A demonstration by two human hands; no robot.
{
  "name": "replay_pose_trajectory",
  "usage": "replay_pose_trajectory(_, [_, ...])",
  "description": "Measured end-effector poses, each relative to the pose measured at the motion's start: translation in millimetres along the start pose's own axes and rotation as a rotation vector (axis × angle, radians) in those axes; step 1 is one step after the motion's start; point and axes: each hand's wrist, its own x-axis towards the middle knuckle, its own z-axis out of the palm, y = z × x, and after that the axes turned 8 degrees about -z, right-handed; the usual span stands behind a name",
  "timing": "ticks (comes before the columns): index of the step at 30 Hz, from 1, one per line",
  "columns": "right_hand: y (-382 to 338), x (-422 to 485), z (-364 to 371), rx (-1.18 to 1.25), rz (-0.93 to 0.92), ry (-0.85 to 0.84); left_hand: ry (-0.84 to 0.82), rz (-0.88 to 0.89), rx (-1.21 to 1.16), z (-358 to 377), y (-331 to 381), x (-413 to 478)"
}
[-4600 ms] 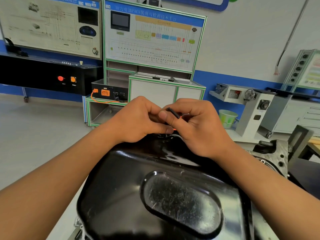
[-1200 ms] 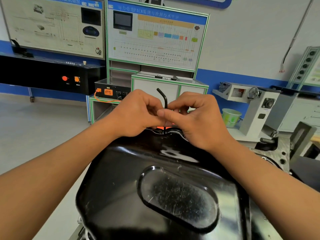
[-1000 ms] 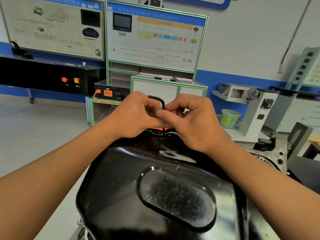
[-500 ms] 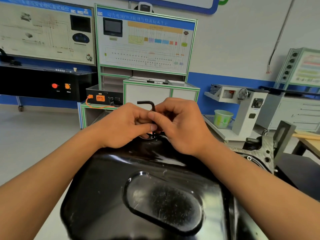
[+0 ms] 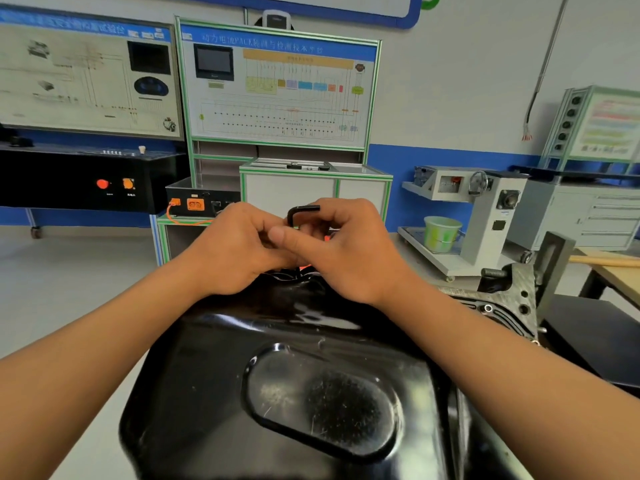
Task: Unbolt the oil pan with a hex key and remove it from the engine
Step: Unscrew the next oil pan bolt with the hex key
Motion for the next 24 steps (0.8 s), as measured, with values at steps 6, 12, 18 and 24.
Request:
replay_pose_trajectory(6, [-1.9, 3.1, 5.8, 0.068, 0.025, 0.102, 0.091, 0.006, 0.055, 2.3, -0.3, 1.3])
replay_pose_trajectory(12, [-5.0, 1.8, 10.6, -0.070, 0.013, 0.107, 0.063, -0.041, 0.023, 3.1, -1.0, 2.8])
replay_pose_trajectory(18, [-11.2, 2.4, 13.7, -0.169, -0.008, 0.206, 0.050, -0.042, -0.009, 2.4, 0.1, 1.8])
replay_pose_trajectory(24, [-9.8, 2.0, 12.0, -0.145, -0.149, -0.028, 0.029, -0.010, 0.067, 0.3, -1.8, 1.2])
